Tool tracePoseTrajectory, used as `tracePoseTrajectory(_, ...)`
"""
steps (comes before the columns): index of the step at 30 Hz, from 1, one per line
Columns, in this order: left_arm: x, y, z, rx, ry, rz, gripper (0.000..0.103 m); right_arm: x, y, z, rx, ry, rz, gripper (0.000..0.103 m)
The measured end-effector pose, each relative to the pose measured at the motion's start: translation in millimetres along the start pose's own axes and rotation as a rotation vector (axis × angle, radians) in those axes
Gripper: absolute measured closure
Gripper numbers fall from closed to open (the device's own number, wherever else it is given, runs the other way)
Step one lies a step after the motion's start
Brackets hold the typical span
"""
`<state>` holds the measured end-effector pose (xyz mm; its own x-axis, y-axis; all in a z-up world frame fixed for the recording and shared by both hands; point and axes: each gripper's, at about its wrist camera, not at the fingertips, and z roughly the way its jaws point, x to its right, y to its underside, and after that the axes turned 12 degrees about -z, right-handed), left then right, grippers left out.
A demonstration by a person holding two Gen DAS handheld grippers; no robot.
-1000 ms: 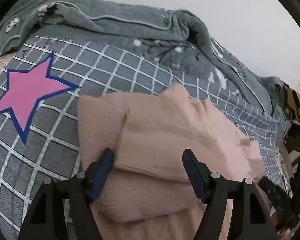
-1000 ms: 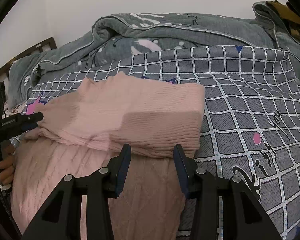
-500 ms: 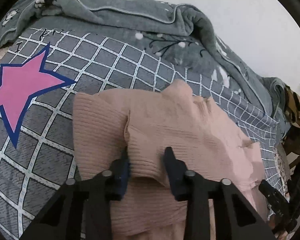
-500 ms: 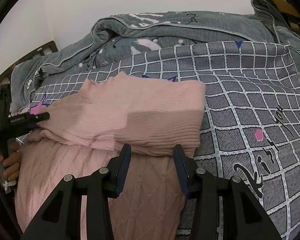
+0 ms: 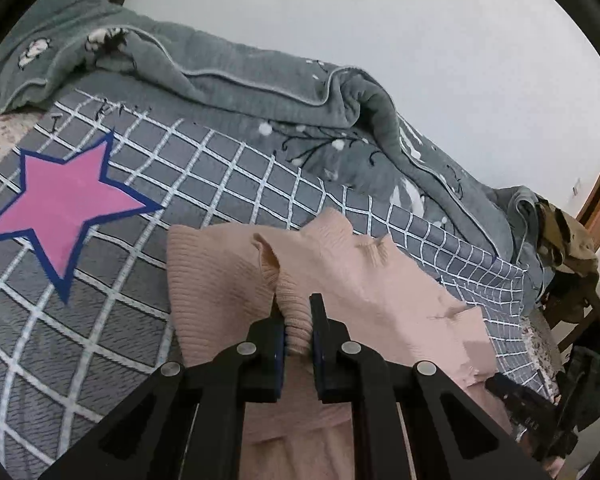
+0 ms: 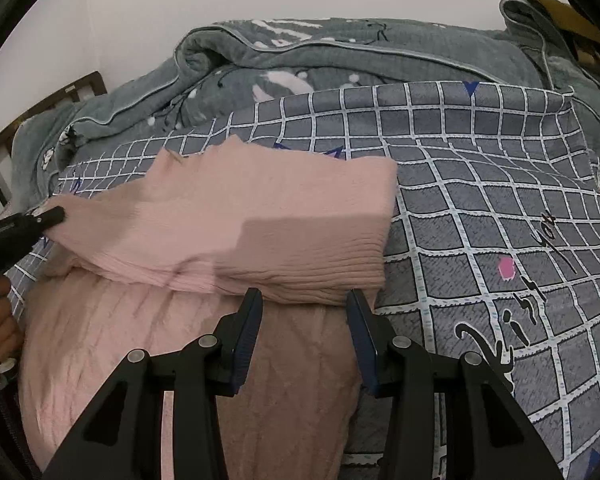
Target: Fold small clothes
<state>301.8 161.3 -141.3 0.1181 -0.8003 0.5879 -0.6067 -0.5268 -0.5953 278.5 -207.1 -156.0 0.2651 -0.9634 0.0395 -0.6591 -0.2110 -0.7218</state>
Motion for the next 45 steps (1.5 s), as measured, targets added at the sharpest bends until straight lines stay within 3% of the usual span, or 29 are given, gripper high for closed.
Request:
tracePoseTrajectory(6,-16,7,1,-0.045,-0.049,-0.029,0.092,10,2,1,-0.007,0.009,0.051,0.060)
tracePoseTrajectory(11,-18,13,4,-0.060,-0.125,-0.012,0.083,12,2,-6,0.038,-0.013,0.058,0.060)
tracePoseTrajectory(14,-17,10,-5,-0.002,-0.174,-0.001,0.071,11,-2,-8,0.058,-0.006,0.046,0.060)
tracePoseTrajectory(16,-17,10,-7,0.023,-0.197,0.002,0.047,10,-5,-1,0.029,0.002,0.036,0.060)
tracePoseTrajectory(19,-19,11,-3,0.009,-0.223,0.009,0.047,10,-5,15,-0.059,0.027,0.036,0.060)
tracePoseTrajectory(21,-19,15,6,-0.028,-0.268,0.032,0.047,9,-5,15,-0.065,0.035,0.031,0.060)
tracePoseTrajectory(24,-16,19,8,-0.027,-0.295,0.064,0.047,9,-3,11,-0.053,0.036,0.024,0.060)
tracePoseTrajectory(32,-15,27,-3,-0.019,-0.282,0.063,0.046,12,4,-11,0.024,0.046,0.045,0.060)
tracePoseTrajectory(42,2,49,-30,0.034,-0.300,0.131,0.046,6,15,-50,0.108,0.053,0.029,0.060)
tracePoseTrajectory(45,8,56,-42,0.045,-0.290,0.153,0.046,1,15,-58,0.121,0.090,0.031,0.060)
